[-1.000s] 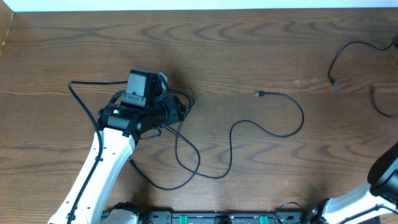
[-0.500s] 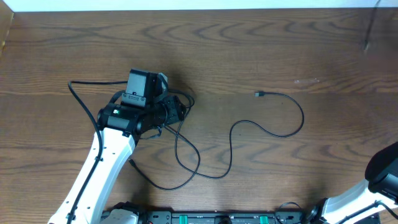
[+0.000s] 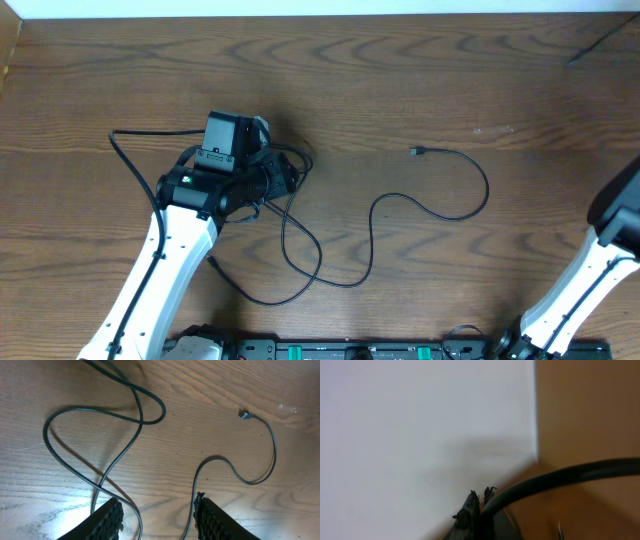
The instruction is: Untangle cables
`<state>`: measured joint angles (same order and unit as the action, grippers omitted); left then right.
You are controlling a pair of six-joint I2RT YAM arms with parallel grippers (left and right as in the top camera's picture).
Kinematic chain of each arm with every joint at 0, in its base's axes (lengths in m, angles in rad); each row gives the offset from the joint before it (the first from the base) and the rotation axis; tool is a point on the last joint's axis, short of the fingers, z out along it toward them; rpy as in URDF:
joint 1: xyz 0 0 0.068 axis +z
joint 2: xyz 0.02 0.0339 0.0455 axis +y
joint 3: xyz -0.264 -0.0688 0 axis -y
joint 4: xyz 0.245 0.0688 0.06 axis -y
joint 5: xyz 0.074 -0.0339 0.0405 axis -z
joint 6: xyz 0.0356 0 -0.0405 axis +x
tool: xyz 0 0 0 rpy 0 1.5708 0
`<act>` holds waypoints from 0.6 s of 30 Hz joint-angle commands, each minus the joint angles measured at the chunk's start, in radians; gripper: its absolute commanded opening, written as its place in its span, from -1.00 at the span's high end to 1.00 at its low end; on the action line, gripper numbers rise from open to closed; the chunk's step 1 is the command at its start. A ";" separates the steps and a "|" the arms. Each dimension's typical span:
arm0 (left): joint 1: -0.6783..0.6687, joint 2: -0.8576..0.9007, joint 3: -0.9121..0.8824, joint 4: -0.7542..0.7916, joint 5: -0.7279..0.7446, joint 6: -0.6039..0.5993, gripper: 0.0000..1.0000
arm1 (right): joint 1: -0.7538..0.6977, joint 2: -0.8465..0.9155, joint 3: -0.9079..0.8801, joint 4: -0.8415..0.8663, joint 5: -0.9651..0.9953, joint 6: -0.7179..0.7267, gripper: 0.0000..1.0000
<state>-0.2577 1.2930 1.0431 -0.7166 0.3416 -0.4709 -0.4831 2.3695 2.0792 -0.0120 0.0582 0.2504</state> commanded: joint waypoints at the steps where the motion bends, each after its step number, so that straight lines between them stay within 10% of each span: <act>1: 0.003 -0.005 0.007 -0.006 -0.021 -0.011 0.02 | -0.007 0.035 0.002 -0.004 0.052 -0.047 0.98; 6: 0.003 -0.004 0.006 -0.031 -0.022 -0.021 0.02 | -0.038 0.079 0.002 -0.043 0.167 -0.047 0.62; 12: 0.003 0.005 0.006 -0.033 -0.022 -0.020 -0.12 | -0.083 0.064 0.008 -0.124 0.153 -0.067 -0.97; 18: 0.003 0.024 0.006 -0.032 -0.021 -0.021 -0.23 | -0.074 0.028 0.028 -0.277 0.132 -0.292 -0.98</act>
<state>-0.2577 1.3010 1.0431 -0.7448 0.3328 -0.4908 -0.5800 2.4615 2.0769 -0.2642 0.1883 0.0986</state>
